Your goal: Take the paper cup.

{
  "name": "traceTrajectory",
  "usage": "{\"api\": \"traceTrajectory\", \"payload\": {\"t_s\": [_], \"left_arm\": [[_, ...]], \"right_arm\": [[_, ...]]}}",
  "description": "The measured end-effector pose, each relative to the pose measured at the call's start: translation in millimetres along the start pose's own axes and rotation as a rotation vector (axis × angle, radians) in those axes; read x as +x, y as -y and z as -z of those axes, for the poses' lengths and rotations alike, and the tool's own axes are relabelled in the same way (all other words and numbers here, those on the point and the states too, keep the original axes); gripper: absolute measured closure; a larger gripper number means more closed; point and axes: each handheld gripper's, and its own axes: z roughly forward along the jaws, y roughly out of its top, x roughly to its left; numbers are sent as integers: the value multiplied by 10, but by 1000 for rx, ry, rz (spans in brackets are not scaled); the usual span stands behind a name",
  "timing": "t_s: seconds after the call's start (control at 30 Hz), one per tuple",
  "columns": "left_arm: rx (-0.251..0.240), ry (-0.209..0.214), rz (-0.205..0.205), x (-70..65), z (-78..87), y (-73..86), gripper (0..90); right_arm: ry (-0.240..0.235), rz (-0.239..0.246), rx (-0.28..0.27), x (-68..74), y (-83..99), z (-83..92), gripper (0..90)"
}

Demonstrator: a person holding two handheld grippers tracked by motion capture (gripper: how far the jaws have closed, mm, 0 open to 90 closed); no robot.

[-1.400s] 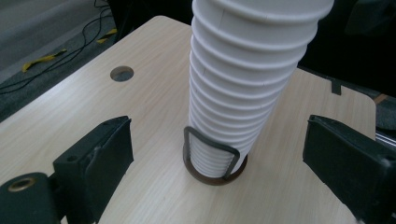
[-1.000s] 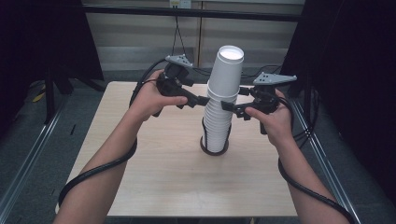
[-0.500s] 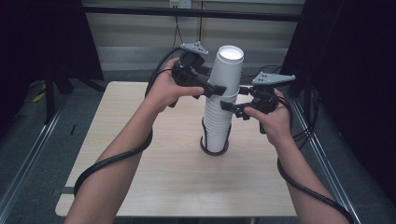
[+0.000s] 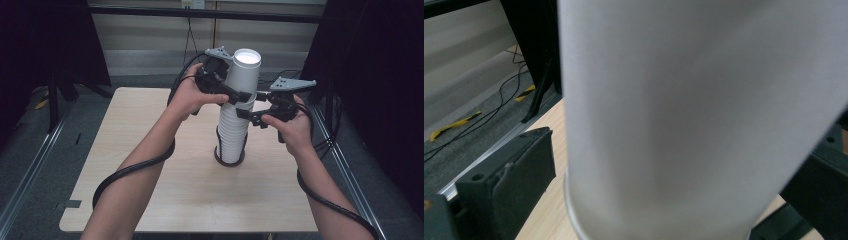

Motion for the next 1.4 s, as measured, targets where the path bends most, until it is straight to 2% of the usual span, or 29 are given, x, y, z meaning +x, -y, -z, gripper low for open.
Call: {"api": "traceTrajectory", "payload": {"t_s": [0.13, 0.2, 0.23, 0.73, 0.9, 0.97, 1.4], "left_arm": [[-7, -1, 0, -18, -51, 3, 11], [-7, -14, -22, -21, -60, 2, 68], [-9, -13, -12, -26, -64, -3, 72], [7, -32, 2, -46, -51, -55, 91], [-29, -34, 15, -52, -12, -103, 105], [-48, -31, 32, -54, 19, -138, 109], [-63, -51, 43, -72, 133, -272, 119]], "right_arm": [[0, 3, 0, 6, -4, -7, 116], [0, 5, 0, 7, -6, -9, 117], [2, 7, 1, 7, -7, -8, 117], [0, 18, 7, -5, -9, -4, 127], [4, 25, 11, -1, -11, -5, 128], [4, 27, 12, 0, -10, -4, 128], [4, 28, 7, -3, -3, -4, 127]]}}
